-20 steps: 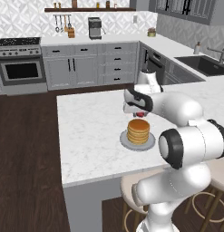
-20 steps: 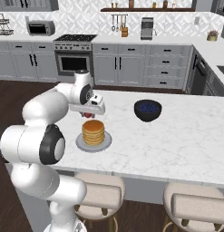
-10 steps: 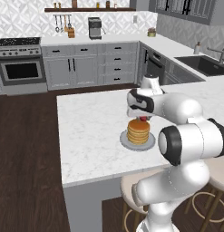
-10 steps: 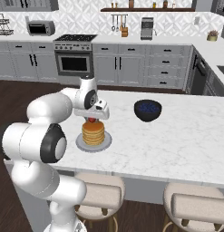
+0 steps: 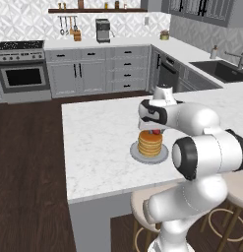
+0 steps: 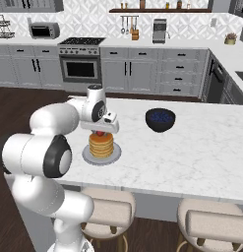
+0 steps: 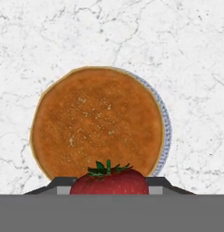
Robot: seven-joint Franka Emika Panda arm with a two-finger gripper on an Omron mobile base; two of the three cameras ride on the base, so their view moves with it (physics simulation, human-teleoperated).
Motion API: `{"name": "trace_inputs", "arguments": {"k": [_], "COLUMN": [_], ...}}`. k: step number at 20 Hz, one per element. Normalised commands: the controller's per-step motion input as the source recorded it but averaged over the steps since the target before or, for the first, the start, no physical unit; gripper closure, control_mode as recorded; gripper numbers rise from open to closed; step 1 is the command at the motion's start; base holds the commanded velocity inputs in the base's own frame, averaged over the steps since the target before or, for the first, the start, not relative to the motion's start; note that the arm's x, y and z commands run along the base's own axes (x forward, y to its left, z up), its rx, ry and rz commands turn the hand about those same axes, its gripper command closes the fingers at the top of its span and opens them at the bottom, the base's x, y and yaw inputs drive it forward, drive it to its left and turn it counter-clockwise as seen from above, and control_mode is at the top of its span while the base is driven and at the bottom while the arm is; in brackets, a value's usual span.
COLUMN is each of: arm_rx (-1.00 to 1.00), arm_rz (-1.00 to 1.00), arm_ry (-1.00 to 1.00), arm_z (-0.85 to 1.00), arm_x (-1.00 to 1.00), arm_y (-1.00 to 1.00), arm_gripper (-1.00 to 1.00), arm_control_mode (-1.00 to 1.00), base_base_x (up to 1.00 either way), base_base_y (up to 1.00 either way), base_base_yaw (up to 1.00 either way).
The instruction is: Take the strawberry from the fridge and place it on top of the pancake, located on the dining counter.
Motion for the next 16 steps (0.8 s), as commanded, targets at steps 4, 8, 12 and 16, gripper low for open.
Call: {"name": "trace_inputs", "arguments": {"k": [4, 8, 12, 16], "arm_rx": [0.0, 0.0, 0.0, 0.0], "arm_rz": [0.0, 0.0, 0.0, 0.0], "arm_ry": [0.0, 0.0, 0.0, 0.0], "arm_z": [0.0, 0.0, -0.01, -0.05], "arm_x": [-0.14, -0.06, 0.17, 0.19], "arm_y": [0.01, 0.05, 0.14, 0.16], "arm_gripper": [1.0, 1.0, 1.0, 1.0], "arm_control_mode": [-1.0, -1.0, -1.0, -1.0], "base_base_x": [0.0, 0.0, 0.0, 0.0], "base_base_y": [0.0, 0.0, 0.0, 0.0], "base_base_yaw": [0.0, 0.0, 0.0, 0.0]}}
